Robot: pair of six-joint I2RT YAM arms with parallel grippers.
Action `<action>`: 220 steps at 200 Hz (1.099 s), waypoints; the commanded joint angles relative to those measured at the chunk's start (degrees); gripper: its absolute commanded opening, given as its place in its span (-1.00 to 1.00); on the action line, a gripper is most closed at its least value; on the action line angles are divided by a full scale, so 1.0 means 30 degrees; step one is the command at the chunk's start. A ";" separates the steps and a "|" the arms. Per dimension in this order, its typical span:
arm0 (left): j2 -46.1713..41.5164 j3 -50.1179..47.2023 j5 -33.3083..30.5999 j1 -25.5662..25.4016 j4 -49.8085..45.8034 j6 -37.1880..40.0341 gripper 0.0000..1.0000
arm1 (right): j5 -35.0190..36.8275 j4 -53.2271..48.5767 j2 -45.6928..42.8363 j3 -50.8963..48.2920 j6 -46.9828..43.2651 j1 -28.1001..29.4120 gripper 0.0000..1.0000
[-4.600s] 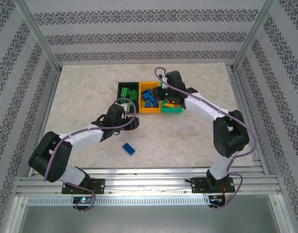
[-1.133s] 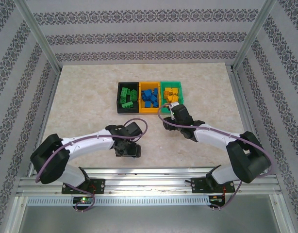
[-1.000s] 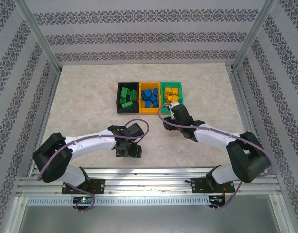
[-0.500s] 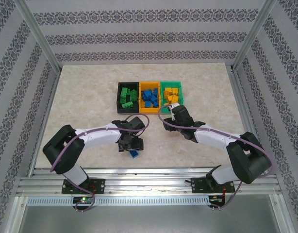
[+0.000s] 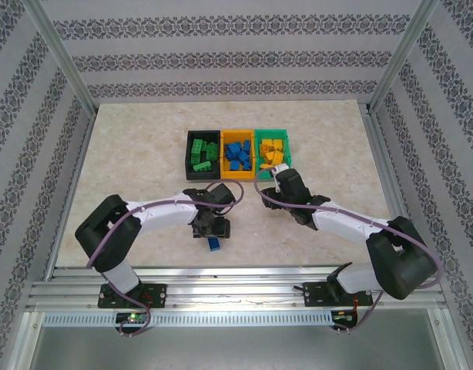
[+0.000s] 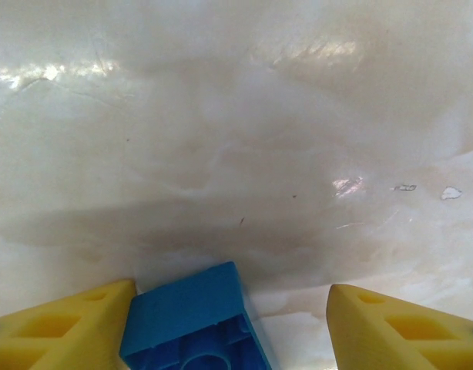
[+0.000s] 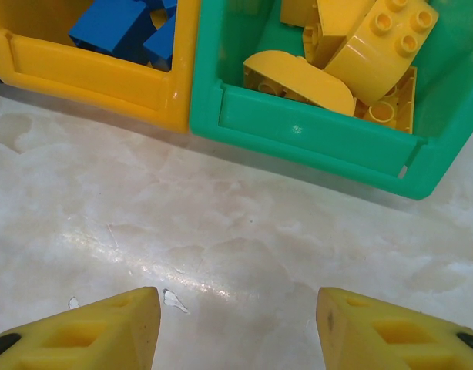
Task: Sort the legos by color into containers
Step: Pick up the lego from the middle-left of the table, then place the lego in the container.
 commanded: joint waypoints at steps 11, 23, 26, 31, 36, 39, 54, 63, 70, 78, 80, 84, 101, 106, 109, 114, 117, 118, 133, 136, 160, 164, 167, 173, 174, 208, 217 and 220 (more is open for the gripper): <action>-0.0368 -0.0683 0.1831 -0.0956 0.1784 -0.0126 0.01 | 0.0024 0.0038 0.0620 0.0366 -0.0053 0.0129 0.13; -0.0529 -0.0734 0.1697 -0.0963 0.1781 -0.0106 -0.10 | 0.0001 0.0031 0.0727 0.0519 -0.0076 0.0191 0.13; -0.0559 -0.0757 0.1649 -0.0963 0.1781 -0.0109 -0.12 | 0.0016 0.0030 0.0737 0.0549 -0.0068 0.0204 0.13; -0.0595 -0.0743 0.1583 -0.0963 0.1770 -0.0086 -0.16 | 0.0030 0.0045 0.0742 0.0591 -0.0056 0.0206 0.13; -0.0644 -0.0789 0.1537 -0.0962 0.1753 -0.0099 -0.22 | 0.0028 0.0049 0.0763 0.0620 -0.0079 0.0230 0.13; -0.0668 -0.0778 0.1530 -0.0963 0.1774 -0.0061 -0.27 | 0.0012 0.0066 0.0763 0.0616 -0.0075 0.0235 0.13; -0.0771 -0.0749 0.1395 -0.0963 0.1810 0.0008 -0.38 | 0.0060 0.0089 0.0746 0.0595 -0.0037 0.0265 0.13; -0.0827 -0.0670 0.1331 -0.0963 0.1811 0.0056 -0.44 | 0.0062 0.0084 0.0742 0.0544 -0.0021 0.0299 0.13; -0.0875 -0.0591 0.1310 -0.0963 0.1818 0.0073 -0.49 | 0.0107 0.0090 0.0715 0.0486 0.0025 0.0290 0.13; -0.0916 -0.0372 0.1278 -0.0936 0.1862 0.0102 -0.52 | 0.0120 0.0065 0.0659 0.0423 0.0030 0.0323 0.13; -0.0918 -0.0336 0.1262 -0.0935 0.1867 0.0100 -0.53 | 0.0148 0.0083 0.0656 0.0398 0.0033 0.0323 0.13; -0.0919 -0.0230 0.1232 -0.0919 0.1891 0.0151 -0.54 | 0.0133 0.0076 0.0612 0.0341 0.0060 0.0323 0.13; -0.0864 0.0292 0.1377 -0.0752 0.2115 0.0386 -0.60 | 0.0263 0.0063 0.0426 0.0171 0.0123 0.0323 0.13; -0.0811 0.0448 0.1493 -0.0655 0.2189 0.0462 -0.61 | 0.0287 0.0036 0.0371 0.0130 0.0127 0.0320 0.13; -0.0803 0.0537 0.1539 -0.0595 0.2253 0.0496 -0.61 | 0.0271 0.0038 0.0311 0.0101 0.0123 0.0323 0.13; -0.0759 0.0682 0.1682 -0.0436 0.2339 0.0590 -0.61 | 0.0310 0.0020 0.0250 0.0083 0.0122 0.0323 0.13; -0.0745 0.0772 0.1768 -0.0363 0.2404 0.0644 -0.61 | 0.0333 -0.0011 0.0219 0.0047 0.0122 0.0323 0.13; -0.0729 0.0795 0.1761 -0.0326 0.2415 0.0650 -0.61 | 0.0343 -0.0034 0.0203 0.0043 0.0122 0.0323 0.13; -0.0742 0.1137 0.1958 0.0139 0.2727 0.0903 -0.61 | 0.0415 -0.0304 -0.0080 0.0024 0.0063 0.0323 0.13; -0.0728 0.1228 0.1989 0.0236 0.2808 0.0940 -0.61 | 0.0456 -0.0319 -0.0170 -0.0011 0.0078 0.0323 0.13; -0.0609 0.2000 0.2173 0.1186 0.3180 0.1902 -0.61 | 0.0817 -0.0475 -0.0923 -0.0404 0.0120 0.0323 0.13; -0.0489 0.2287 0.2087 0.1361 0.3107 0.2224 -0.61 | 0.0845 -0.0446 -0.1004 -0.0491 0.0151 0.0323 0.13; -0.0363 0.2569 0.1983 0.1477 0.2899 0.2489 -0.61 | 0.0879 -0.0439 -0.1102 -0.0555 0.0173 0.0309 0.13; -0.0118 0.3237 0.1702 0.1751 0.2474 0.3000 -0.61 | 0.0947 -0.0415 -0.1210 -0.0720 0.0208 0.0306 0.13; -0.0050 0.3302 0.1684 0.1800 0.2392 0.3088 -0.61 | 0.0943 -0.0412 -0.1215 -0.0737 0.0209 0.0315 0.13; 0.1461 0.7092 0.1635 0.3270 0.1599 0.5119 -0.59 | 0.1004 -0.0725 -0.1887 -0.1252 0.0406 0.0284 0.14; 0.1999 0.8264 0.1609 0.3546 0.1335 0.5646 -0.59 | 0.1044 -0.0844 -0.2158 -0.1409 0.0471 0.0290 0.14; 0.2214 0.8721 0.1597 0.3658 0.1165 0.5839 -0.59 | 0.1040 -0.0874 -0.2272 -0.1458 0.0495 0.0279 0.14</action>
